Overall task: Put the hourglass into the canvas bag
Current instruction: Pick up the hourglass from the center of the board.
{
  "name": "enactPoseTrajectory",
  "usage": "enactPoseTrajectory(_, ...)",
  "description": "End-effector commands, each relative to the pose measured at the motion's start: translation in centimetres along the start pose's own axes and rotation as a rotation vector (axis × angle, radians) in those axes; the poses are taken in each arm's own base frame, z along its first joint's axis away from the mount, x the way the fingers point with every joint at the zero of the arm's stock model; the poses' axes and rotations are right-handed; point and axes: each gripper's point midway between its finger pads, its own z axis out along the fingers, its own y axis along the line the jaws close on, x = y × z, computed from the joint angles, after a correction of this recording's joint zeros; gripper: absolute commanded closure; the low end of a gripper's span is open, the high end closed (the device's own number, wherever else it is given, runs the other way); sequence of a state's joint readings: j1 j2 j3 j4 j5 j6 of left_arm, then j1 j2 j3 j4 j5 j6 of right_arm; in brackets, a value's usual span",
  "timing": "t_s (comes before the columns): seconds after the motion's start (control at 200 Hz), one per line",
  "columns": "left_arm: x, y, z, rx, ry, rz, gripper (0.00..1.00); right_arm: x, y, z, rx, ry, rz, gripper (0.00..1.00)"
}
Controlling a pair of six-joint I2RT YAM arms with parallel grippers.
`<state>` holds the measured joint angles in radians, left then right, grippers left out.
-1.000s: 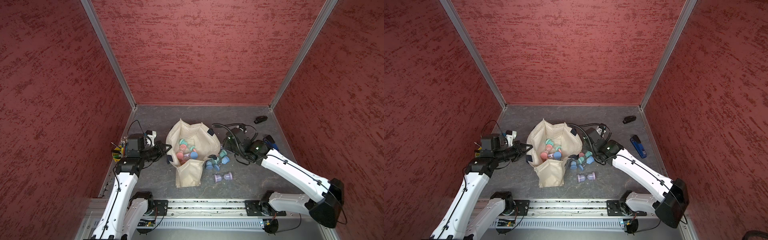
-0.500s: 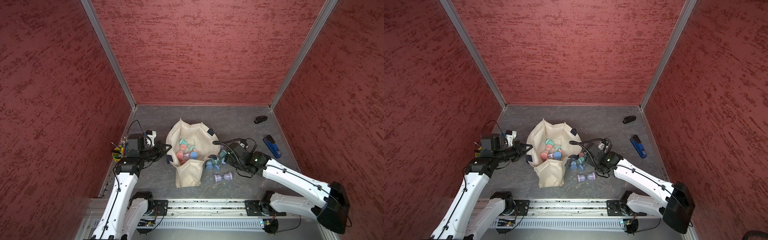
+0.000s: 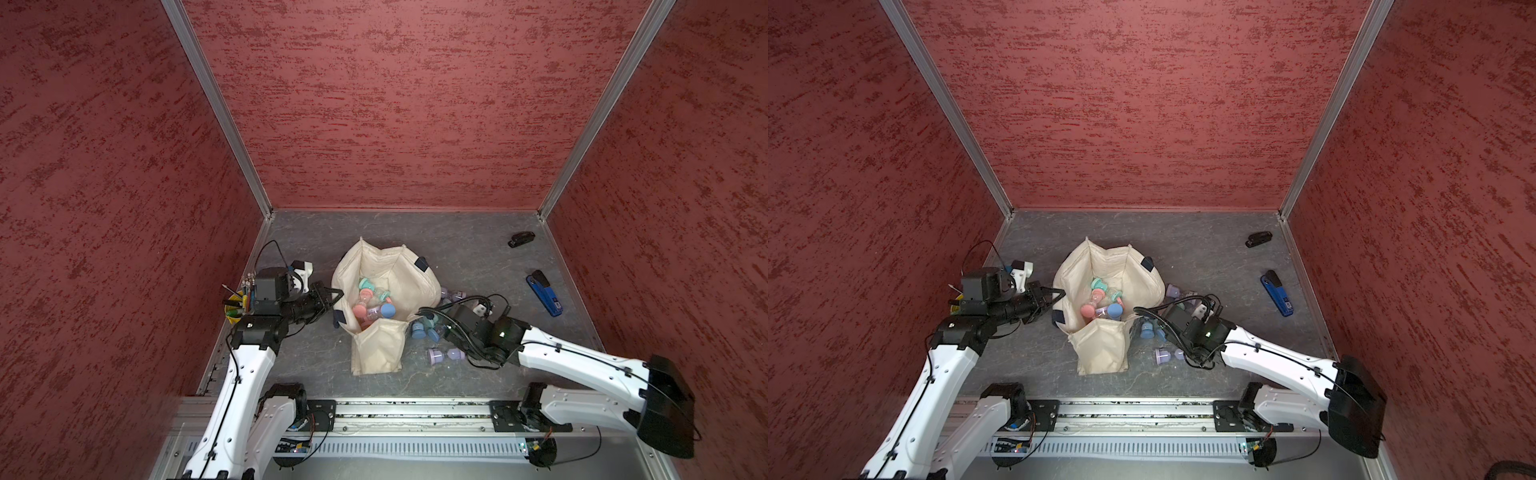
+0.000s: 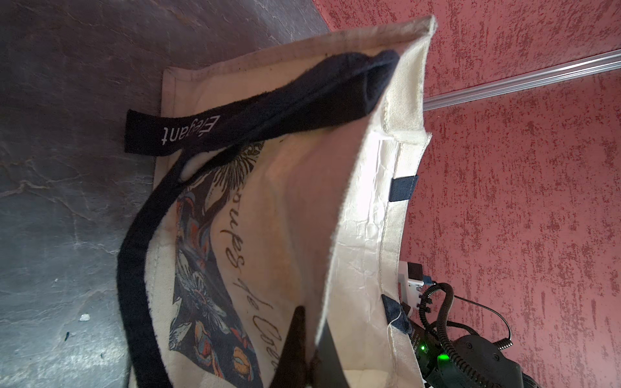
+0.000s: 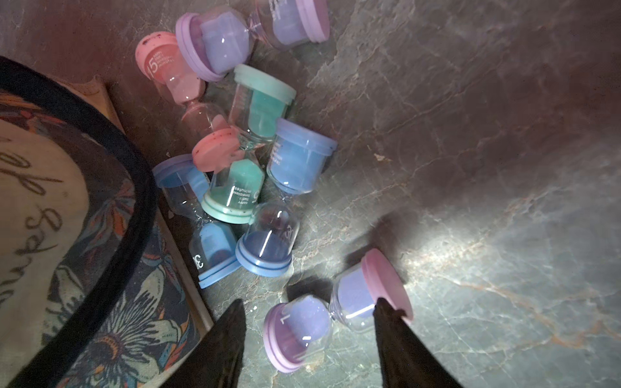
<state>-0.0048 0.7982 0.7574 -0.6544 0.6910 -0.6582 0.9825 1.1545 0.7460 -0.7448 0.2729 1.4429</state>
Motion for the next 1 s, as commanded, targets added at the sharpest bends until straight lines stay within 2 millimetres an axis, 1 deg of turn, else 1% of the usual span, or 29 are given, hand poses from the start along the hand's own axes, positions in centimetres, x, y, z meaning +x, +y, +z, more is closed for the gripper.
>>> enactPoseTrajectory(0.0, -0.2, -0.3, -0.3, 0.013, -0.014, 0.014, 1.00, 0.5, -0.1, 0.2, -0.003, 0.002, 0.067, 0.37)
enactPoseTrajectory(0.185, -0.2, -0.3, -0.3, 0.013, -0.014, 0.017, 1.00, 1.2, -0.8, 0.3, 0.005, 0.010, 0.093, 0.38)
enactPoseTrajectory(0.316, -0.2, -0.2, -0.2, 0.013, -0.013, 0.012, 1.00, 1.6, -1.3, 0.9, 0.016, 0.022, 0.095, 0.38)
enactPoseTrajectory(0.531, -0.1, -0.3, -0.2, 0.013, -0.014, 0.015, 1.00, 2.5, -1.2, 2.0, 0.012, 0.053, 0.090, 0.38)
enactPoseTrajectory(0.621, -0.1, -0.2, -0.2, 0.012, -0.012, 0.013, 1.00, 2.6, -1.0, 2.1, 0.019, 0.061, 0.081, 0.38)
enactPoseTrajectory(0.812, -0.1, 0.0, -0.1, 0.013, -0.011, 0.010, 1.00, 3.2, -1.5, 2.3, 0.029, 0.077, 0.090, 0.38)
enactPoseTrajectory(0.992, 0.0, 0.0, -0.1, 0.013, -0.012, 0.011, 1.00, 3.4, -1.2, 2.8, 0.025, 0.080, 0.090, 0.38)
